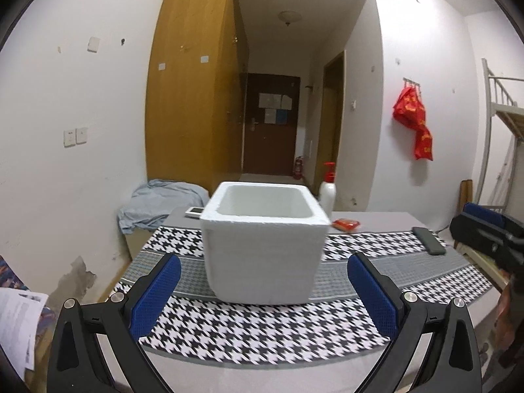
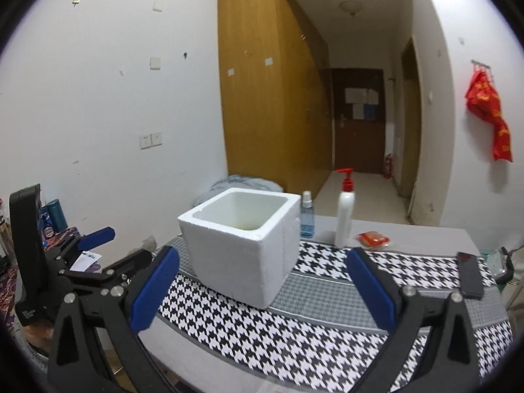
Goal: Organize soft objects
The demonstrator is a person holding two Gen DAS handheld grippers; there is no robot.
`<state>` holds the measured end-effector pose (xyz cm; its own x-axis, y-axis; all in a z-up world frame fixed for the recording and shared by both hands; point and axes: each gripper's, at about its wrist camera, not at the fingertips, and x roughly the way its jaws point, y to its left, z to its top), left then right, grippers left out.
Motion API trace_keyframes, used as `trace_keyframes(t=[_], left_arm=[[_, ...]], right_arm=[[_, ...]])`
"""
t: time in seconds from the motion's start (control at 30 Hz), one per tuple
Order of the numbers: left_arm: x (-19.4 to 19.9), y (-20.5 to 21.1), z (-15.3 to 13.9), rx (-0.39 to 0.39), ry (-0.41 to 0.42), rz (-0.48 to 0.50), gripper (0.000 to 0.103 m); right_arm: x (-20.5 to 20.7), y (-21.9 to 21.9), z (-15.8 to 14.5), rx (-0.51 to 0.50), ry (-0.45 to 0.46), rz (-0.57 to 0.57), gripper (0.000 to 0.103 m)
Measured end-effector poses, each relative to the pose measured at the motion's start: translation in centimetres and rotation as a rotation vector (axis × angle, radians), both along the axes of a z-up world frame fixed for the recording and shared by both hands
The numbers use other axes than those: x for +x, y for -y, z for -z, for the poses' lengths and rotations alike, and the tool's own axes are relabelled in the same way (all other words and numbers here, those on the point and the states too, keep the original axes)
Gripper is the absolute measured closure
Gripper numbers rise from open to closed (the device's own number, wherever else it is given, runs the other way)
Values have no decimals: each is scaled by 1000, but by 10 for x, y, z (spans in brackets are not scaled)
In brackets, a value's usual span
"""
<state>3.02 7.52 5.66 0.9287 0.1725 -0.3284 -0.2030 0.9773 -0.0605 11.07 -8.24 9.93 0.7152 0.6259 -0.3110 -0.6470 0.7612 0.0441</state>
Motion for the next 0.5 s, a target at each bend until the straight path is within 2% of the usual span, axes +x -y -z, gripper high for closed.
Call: trace_keyframes(t=[0.5], left_arm=[[-43,34,17,-10,46,80,1]], right_arm=[[-52,38,35,22,30,87,0]])
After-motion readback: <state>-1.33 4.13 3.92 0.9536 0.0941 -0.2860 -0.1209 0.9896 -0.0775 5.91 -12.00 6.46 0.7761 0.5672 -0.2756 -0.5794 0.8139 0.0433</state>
